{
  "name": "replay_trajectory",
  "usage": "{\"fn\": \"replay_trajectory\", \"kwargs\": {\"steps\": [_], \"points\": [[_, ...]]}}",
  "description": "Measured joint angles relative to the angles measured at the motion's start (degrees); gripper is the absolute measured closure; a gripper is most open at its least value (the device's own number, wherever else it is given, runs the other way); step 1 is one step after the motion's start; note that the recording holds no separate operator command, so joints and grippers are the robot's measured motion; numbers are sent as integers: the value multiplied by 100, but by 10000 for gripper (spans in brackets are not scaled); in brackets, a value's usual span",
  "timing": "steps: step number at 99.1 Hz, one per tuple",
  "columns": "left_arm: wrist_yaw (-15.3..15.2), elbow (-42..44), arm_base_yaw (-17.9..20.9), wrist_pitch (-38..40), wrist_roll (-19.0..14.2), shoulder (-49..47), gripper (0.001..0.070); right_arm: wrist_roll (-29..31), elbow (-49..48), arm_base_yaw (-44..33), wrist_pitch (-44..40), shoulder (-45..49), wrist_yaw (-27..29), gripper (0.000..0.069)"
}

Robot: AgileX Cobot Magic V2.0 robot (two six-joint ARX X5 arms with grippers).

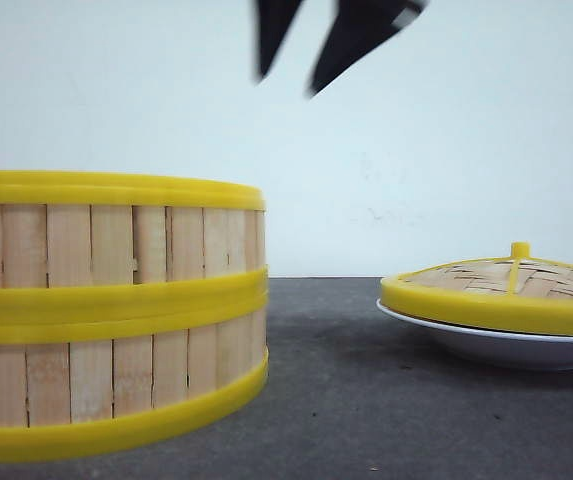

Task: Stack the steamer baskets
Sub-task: 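Open the right gripper and raise it away from the stack, then grasp the yellow rim of the remaining bun basket with the left gripper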

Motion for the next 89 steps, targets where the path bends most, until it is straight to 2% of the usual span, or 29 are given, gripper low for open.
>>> {"fn": "replay_trajectory", "kwargs": {"steps": [14, 24, 44, 60, 74, 89], "points": [[-2, 439, 396, 105, 0, 907, 217, -116, -9, -647, -765, -645, 306, 372], [-2, 619, 627, 216, 0, 1484, 217, -160, -341, -1309, -876, -1043, 323, 372], [-2, 721, 903, 566, 0, 2385, 217, -286, -1569, -2721, -968, -1880, -98, 359], [-2, 723, 935, 925, -4, 2916, 224, -417, -2358, -3595, -1005, -2380, -339, 355], [-2, 726, 922, 1215, -33, 3233, 315, -481, -2573, -3707, -1051, -2597, -391, 355], [63, 730, 920, 1412, -144, 3458, 489, -498, -2573, -3705, -1032, -2664, -398, 355]]}}
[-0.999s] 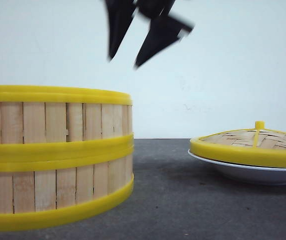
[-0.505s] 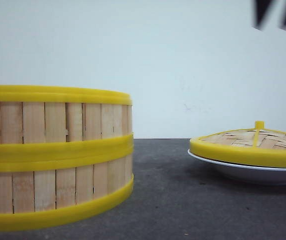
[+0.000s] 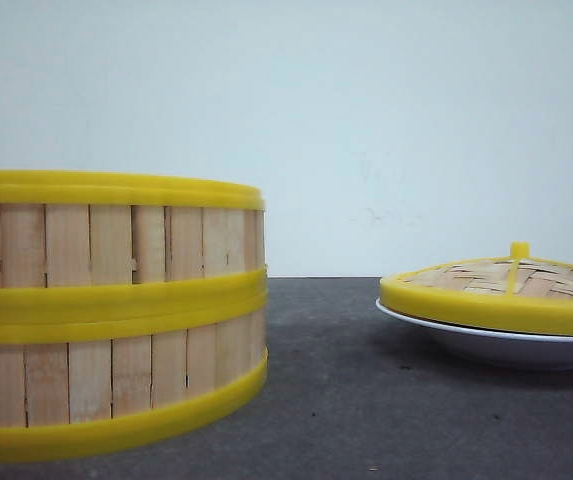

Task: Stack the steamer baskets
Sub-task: 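Grasp the yellow rim of the remaining bun basket with the left gripper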

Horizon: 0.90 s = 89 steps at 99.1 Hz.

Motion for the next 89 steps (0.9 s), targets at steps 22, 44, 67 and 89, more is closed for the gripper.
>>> {"fn": "replay_trajectory", "kwargs": {"steps": [22, 44, 67, 89], "points": [[-15, 48, -7, 116, -114, 57, 664, 2, 0, -2, 2, 0, -15, 355], [17, 50, -7, 264, -188, 74, 681, 2, 0, 11, 2, 0, -407, 355], [319, 588, 7, -140, -262, 118, 681, 2, 0, 11, 2, 0, -409, 355], [625, 1700, -2, -964, -256, 118, 681, 2, 0, 11, 2, 0, -409, 355]]}}
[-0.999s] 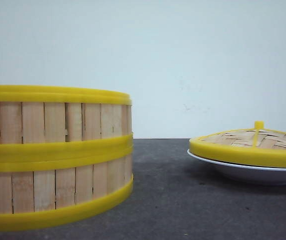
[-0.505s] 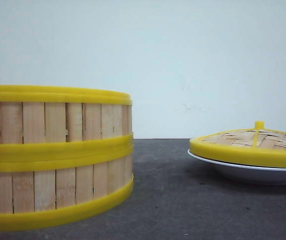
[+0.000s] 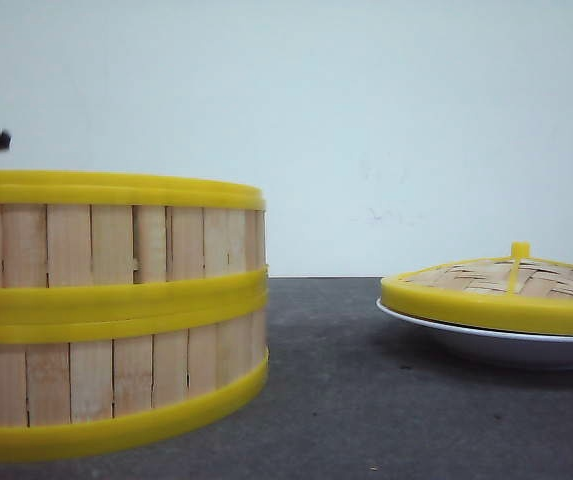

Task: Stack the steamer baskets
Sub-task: 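Grasp the yellow rim of the remaining bun basket with the left gripper, then lift the basket with the left gripper and lower it onto the stack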

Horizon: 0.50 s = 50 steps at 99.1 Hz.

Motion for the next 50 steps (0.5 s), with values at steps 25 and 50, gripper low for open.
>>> {"fn": "replay_trajectory", "kwargs": {"steps": [25, 50], "points": [[614, 837, -68, -866, 83, -157, 681, 0, 0, 98, 7, 0, -9, 355], [841, 870, -442, -1700, 457, -1213, 681, 0, 0, 293, 22, 0, -13, 355]]}}
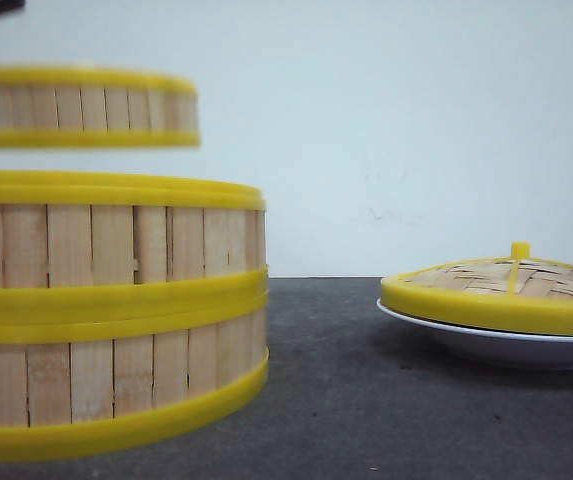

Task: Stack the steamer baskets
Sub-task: 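Lift the basket with the left gripper and lower it onto the stack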

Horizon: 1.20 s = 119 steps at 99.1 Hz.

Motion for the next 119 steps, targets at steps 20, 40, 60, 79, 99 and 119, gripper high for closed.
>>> {"fn": "replay_trajectory", "kwargs": {"steps": [20, 40, 60, 79, 99, 119], "points": [[2, 31, -398, -896, 442, -675, 681, 0, 0, 103, 2, 0, 0, 355], [0, -101, -780, -1373, 691, -1204, 681, 0, 0, 192, 2, 0, 2, 355], [7, -850, -1054, -1353, 721, -1867, 681, 0, 0, 271, 2, 0, -2, 355], [-2, -1738, -1158, -1150, 728, -2398, 681, 2, 0, 310, 2, 0, 0, 355], [-4, -2277, -1156, -925, 682, -2496, 681, 2, 0, 339, 4, 0, 0, 355], [-4, -2496, -1156, -610, 623, -2435, 681, 2, 0, 339, 7, 0, 0, 355]]}}
